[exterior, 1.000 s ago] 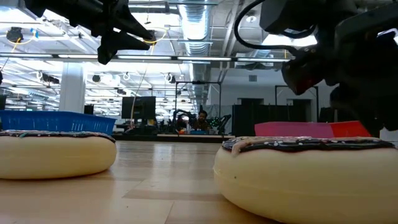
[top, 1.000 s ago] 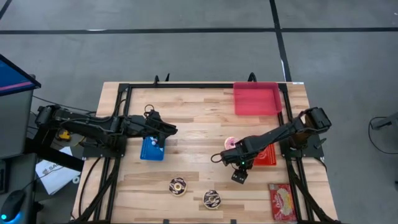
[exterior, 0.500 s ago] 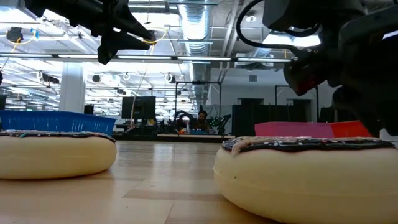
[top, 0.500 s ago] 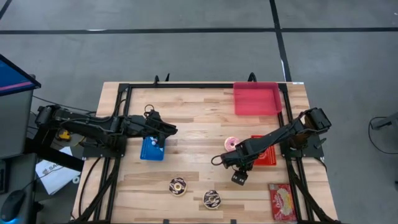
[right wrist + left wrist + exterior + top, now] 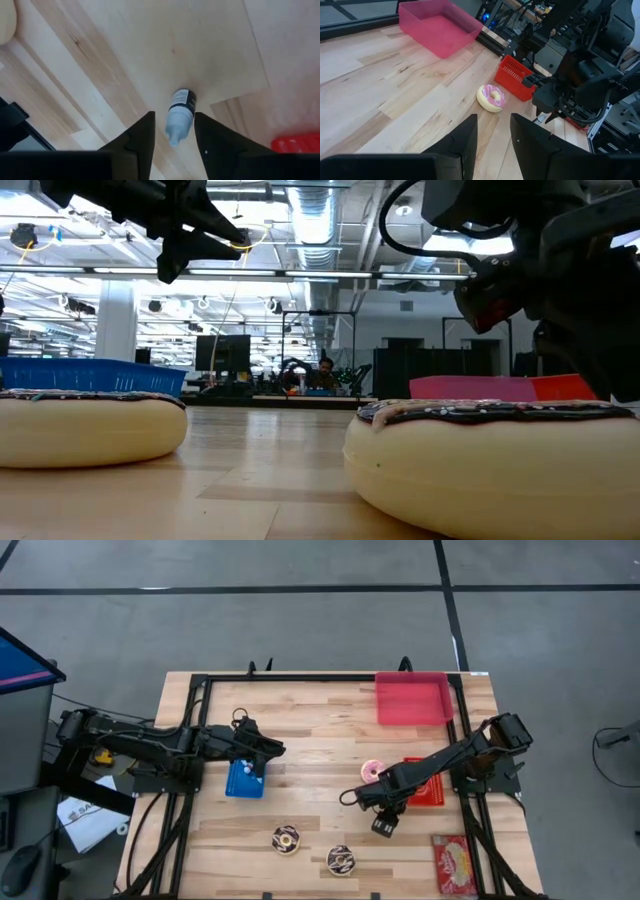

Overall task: Pick & Place Food Item
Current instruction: Put the black food coloring bottle into the blue bin

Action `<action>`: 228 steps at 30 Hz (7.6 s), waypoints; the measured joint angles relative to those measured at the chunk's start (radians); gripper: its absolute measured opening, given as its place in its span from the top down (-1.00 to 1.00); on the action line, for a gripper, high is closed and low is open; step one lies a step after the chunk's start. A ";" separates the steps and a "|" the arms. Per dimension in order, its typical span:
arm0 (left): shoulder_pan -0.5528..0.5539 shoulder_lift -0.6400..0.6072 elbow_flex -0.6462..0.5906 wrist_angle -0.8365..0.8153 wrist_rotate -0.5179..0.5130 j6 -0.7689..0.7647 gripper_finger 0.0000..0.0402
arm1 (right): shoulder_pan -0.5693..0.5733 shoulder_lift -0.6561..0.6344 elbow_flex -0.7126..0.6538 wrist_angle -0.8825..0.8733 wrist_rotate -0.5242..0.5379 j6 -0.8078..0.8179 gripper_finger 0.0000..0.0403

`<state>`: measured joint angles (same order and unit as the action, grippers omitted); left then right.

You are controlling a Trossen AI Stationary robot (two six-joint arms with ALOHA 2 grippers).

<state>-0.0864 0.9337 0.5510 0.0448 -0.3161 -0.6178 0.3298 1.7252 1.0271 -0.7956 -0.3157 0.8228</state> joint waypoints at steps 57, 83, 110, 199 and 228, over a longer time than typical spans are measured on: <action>-0.099 -0.040 0.016 0.033 -0.023 0.233 0.28 | -0.364 -0.277 0.000 0.630 -0.008 0.114 0.82; -0.108 0.325 0.315 0.147 -0.092 0.692 -0.09 | -0.468 -0.265 0.000 0.994 -0.189 0.262 0.82; -0.102 0.332 0.317 0.140 -0.071 0.681 0.41 | -0.468 -0.264 0.000 1.048 -0.173 0.267 0.82; -0.161 0.203 0.318 -0.298 -0.109 0.387 0.65 | -0.503 -0.265 0.000 1.112 -0.080 0.247 0.17; -0.246 0.062 0.130 -0.871 0.041 -0.579 0.64 | -0.500 -0.265 0.000 1.035 -0.103 0.235 0.18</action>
<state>-0.3328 0.9955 0.6808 -0.8262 -0.2747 -1.1965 -0.1703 1.4605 1.0271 0.2398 -0.4183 1.0582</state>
